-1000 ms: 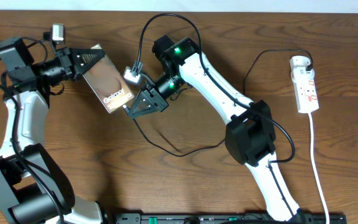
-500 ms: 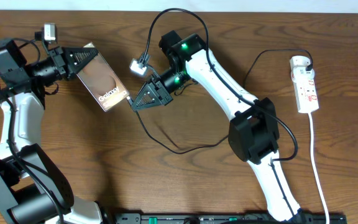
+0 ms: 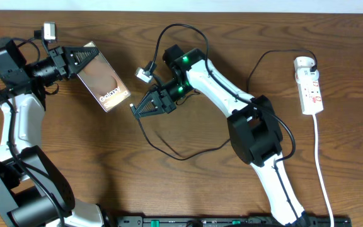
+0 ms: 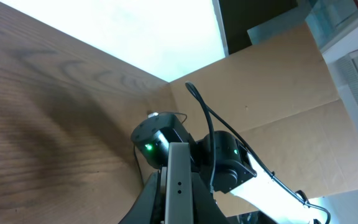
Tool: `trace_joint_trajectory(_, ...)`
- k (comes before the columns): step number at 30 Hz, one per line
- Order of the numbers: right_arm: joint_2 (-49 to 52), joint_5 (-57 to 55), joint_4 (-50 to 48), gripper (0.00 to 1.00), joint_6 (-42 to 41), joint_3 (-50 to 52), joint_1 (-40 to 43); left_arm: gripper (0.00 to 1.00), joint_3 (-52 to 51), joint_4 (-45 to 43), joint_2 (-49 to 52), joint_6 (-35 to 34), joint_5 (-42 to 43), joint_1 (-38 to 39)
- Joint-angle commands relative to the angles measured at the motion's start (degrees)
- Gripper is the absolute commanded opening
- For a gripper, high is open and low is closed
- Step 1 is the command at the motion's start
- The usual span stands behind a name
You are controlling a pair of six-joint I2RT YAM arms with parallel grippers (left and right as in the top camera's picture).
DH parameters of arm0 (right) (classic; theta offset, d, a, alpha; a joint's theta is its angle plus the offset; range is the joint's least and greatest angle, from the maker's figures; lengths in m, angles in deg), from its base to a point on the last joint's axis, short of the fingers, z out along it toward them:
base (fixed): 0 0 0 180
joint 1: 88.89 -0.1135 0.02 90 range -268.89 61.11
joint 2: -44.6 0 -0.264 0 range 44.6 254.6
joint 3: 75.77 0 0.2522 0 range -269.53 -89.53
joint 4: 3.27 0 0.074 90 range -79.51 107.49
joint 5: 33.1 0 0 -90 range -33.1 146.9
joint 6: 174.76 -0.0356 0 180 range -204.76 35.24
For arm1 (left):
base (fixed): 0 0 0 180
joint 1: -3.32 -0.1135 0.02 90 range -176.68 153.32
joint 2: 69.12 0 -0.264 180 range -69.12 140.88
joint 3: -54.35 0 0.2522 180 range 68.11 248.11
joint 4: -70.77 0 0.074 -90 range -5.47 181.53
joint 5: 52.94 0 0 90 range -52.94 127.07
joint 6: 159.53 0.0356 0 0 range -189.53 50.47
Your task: Plug charger to phone and switch on socket
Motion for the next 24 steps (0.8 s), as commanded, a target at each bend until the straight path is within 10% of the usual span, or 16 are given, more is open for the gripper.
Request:
trace_joint_trajectory(1,0.0,2.8,-1.0,0.01,1.7,0.3,-1.9,0.08,0.0,-0.3,-1.2,-0.5,2.7,-0.1)
trace_joint_trajectory(24,-0.1,2.8,-1.2,0.01,-0.9,0.3,-0.6,0.07,0.0,2.3,-1.2,1.3,2.7,3.5)
